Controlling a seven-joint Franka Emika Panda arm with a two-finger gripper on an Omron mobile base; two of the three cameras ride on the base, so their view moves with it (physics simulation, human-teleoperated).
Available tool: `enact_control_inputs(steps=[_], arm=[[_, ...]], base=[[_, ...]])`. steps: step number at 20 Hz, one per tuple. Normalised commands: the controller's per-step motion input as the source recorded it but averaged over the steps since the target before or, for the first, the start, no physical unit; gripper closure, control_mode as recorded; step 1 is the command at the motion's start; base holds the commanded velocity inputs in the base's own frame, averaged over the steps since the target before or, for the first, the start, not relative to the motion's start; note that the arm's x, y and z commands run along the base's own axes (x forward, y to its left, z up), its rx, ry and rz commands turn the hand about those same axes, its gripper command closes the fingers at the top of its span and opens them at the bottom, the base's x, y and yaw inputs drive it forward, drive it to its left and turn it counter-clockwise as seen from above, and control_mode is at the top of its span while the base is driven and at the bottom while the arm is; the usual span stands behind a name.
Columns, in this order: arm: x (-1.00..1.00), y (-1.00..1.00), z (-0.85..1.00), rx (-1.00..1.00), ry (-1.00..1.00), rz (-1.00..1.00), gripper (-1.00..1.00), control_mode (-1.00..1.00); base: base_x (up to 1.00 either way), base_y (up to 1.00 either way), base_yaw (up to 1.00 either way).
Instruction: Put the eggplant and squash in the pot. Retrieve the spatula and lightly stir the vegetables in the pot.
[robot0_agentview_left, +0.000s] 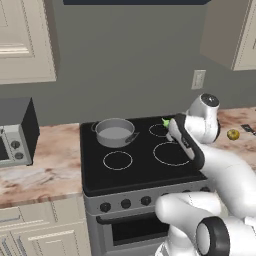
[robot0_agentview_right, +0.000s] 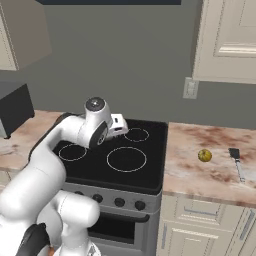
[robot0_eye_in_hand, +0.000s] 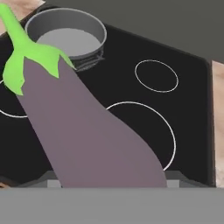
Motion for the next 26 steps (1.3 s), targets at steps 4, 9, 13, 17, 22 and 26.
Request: enact_control_inputs(steps=[4, 9, 13, 17, 22, 26], arm=[[0.02, 0.49, 0.04, 0.0, 0.0, 0.0, 1.0, -1.0], [0.12, 0.93, 0.19, 0.0, 0.0, -0.08, 1.0, -1.0], [0.08, 0.75, 0.02, 0.06, 0.0, -0.07, 1.0, -1.0], [0.0, 0.37, 0.17, 0.07, 0.04, -0.02, 1.0, -1.0], [0.0, -0.04, 0.0, 0.02, 0.2, 0.02, 1.0, -1.0], [0.01, 0.0, 0.0, 0.0, 0.15, 0.0, 1.0, -1.0]], base=[[0.0, 0.0, 0.0], [0.0, 0.0, 0.0], [0.0, 0.0, 0.0], [0.0, 0.0, 0.0], [0.0, 0.0, 0.0], [0.0, 0.0, 0.0]])
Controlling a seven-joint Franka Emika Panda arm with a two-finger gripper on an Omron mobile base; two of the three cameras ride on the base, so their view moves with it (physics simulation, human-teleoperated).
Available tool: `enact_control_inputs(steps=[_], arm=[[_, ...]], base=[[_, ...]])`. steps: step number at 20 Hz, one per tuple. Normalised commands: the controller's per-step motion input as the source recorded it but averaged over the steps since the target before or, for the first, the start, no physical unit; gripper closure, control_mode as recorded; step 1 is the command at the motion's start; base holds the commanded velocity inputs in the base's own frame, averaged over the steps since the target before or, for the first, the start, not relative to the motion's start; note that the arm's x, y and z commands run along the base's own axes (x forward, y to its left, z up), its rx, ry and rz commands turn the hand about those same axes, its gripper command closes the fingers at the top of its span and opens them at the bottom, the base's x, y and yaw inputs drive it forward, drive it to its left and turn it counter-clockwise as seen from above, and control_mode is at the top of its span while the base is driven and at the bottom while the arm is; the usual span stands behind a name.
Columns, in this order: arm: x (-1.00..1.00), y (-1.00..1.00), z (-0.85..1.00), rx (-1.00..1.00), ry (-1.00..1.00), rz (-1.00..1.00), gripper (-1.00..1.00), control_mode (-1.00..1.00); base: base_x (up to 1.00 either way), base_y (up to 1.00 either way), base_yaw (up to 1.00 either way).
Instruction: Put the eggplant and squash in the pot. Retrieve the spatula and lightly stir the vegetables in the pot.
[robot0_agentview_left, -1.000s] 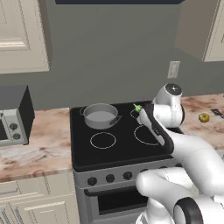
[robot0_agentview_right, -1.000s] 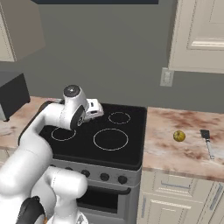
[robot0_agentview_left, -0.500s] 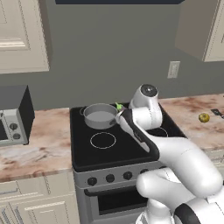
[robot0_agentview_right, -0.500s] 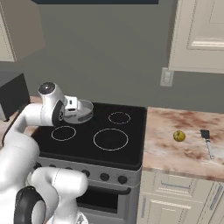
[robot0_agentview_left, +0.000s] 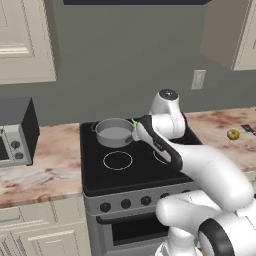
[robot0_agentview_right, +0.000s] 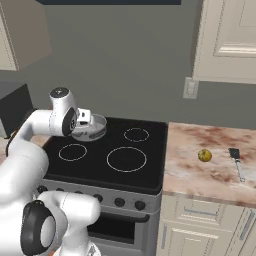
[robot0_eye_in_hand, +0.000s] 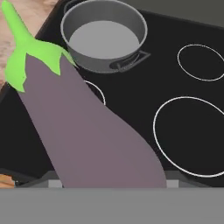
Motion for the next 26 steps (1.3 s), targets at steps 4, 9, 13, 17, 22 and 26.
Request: enact_control_inputs(steps=[4, 9, 13, 17, 22, 26], arm=[[-0.01, 0.15, -0.24, 0.0, -0.03, 0.0, 1.0, -1.0], [0.6, 0.28, 0.22, 0.0, 0.03, 0.0, 1.0, -1.0], [0.29, 0.27, 0.48, 0.0, 0.08, 0.0, 1.0, -1.0], [0.48, 0.27, -0.07, 0.0, 0.08, 0.0, 1.0, -1.0], [0.42, 0.16, -0.45, 0.0, 0.0, 0.0, 1.0, -1.0], [0.39, 0.09, -0.4, 0.0, 0.0, 0.0, 1.0, -1.0]], base=[[0.0, 0.0, 0.0], [0.0, 0.0, 0.0], [0.0, 0.0, 0.0], [0.0, 0.0, 0.0], [0.0, 0.0, 0.0], [0.0, 0.0, 0.0]])
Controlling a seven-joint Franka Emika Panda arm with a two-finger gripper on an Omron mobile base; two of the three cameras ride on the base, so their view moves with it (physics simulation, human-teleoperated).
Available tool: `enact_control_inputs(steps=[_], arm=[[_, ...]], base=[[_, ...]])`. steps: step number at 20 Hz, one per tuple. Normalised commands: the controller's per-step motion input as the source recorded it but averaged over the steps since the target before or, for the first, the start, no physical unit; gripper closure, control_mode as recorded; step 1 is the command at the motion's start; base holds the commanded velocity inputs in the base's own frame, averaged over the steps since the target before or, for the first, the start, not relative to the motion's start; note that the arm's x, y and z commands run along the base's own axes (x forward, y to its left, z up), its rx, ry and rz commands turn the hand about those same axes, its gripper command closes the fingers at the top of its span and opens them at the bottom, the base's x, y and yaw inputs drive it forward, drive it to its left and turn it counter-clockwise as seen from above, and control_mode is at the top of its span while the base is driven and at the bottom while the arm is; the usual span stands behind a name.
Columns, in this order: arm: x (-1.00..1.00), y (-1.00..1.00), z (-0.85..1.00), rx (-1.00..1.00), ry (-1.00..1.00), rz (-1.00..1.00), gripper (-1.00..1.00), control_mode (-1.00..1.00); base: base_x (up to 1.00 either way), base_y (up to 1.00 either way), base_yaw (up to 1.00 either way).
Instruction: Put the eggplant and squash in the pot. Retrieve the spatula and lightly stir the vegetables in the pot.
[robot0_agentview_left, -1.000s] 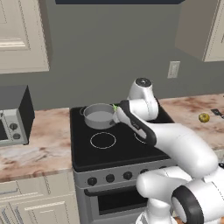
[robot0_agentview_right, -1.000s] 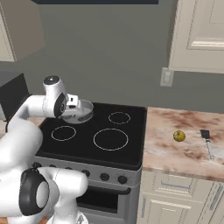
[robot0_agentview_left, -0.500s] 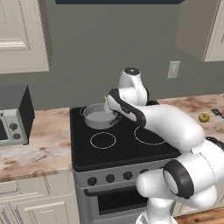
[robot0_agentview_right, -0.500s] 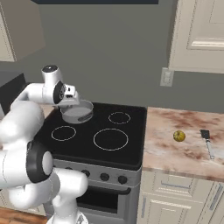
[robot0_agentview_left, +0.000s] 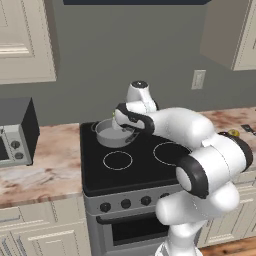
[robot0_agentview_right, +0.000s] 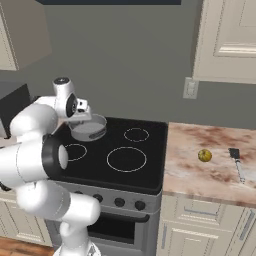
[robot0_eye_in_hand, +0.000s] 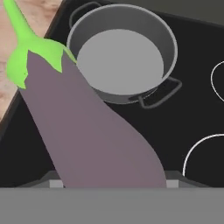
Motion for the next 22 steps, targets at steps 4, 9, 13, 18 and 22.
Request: enact_control_inputs(steps=[4, 9, 13, 18, 22], arm=[[0.45, 0.07, -0.36, 0.0, 0.0, 0.0, 1.0, -1.0], [0.43, 0.05, -0.16, 0.0, 0.0, 0.0, 1.0, -1.0], [0.44, 0.05, 0.0, 0.0, 0.0, 0.0, 1.0, -1.0], [0.37, 0.05, -0.1, 0.0, 0.0, 0.0, 1.0, -1.0], [0.1, 0.0, -0.24, 0.0, 0.0, 0.0, 1.0, -1.0]], base=[[0.0, 0.0, 0.0], [0.0, 0.0, 0.0], [0.0, 0.0, 0.0], [0.0, 0.0, 0.0], [0.0, 0.0, 0.0]])
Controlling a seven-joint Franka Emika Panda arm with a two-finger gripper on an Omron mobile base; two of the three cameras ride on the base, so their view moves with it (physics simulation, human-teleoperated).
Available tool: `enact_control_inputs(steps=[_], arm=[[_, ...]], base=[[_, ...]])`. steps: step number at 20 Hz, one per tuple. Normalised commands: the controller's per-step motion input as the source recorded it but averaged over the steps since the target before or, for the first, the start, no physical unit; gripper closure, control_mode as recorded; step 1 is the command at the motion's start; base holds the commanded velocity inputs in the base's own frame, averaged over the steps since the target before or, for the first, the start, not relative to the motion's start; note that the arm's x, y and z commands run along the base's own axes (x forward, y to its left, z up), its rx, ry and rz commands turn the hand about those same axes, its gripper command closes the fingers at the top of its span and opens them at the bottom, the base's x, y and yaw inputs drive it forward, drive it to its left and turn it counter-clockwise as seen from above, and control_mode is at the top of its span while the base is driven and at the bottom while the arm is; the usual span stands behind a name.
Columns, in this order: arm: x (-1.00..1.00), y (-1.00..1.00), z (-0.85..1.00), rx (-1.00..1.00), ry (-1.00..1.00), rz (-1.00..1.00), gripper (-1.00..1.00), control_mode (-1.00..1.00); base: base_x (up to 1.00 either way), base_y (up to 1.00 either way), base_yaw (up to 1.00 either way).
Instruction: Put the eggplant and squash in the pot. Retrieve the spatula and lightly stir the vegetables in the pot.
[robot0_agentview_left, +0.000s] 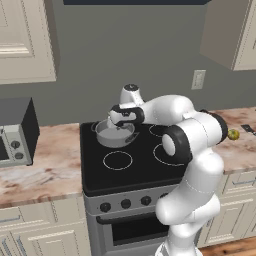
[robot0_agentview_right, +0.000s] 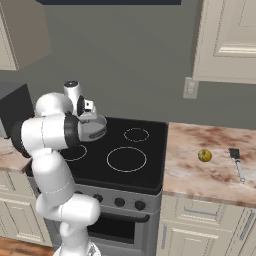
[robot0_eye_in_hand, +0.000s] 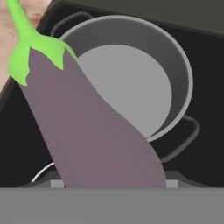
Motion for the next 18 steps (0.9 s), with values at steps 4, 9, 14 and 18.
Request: enact_control_inputs(steps=[4, 9, 14, 18], arm=[[0.15, 0.0, -0.29, 0.0, 0.0, 0.0, 1.0, -1.0], [0.16, 0.0, -0.24, 0.0, 0.0, 0.0, 1.0, -1.0], [0.32, 0.01, -0.03, 0.0, 0.0, 0.0, 1.0, -1.0], [0.32, 0.02, -0.09, 0.0, 0.02, 0.0, 1.0, -1.0]], base=[[0.0, 0.0, 0.0], [0.0, 0.0, 0.0], [0.0, 0.0, 0.0], [0.0, 0.0, 0.0]])
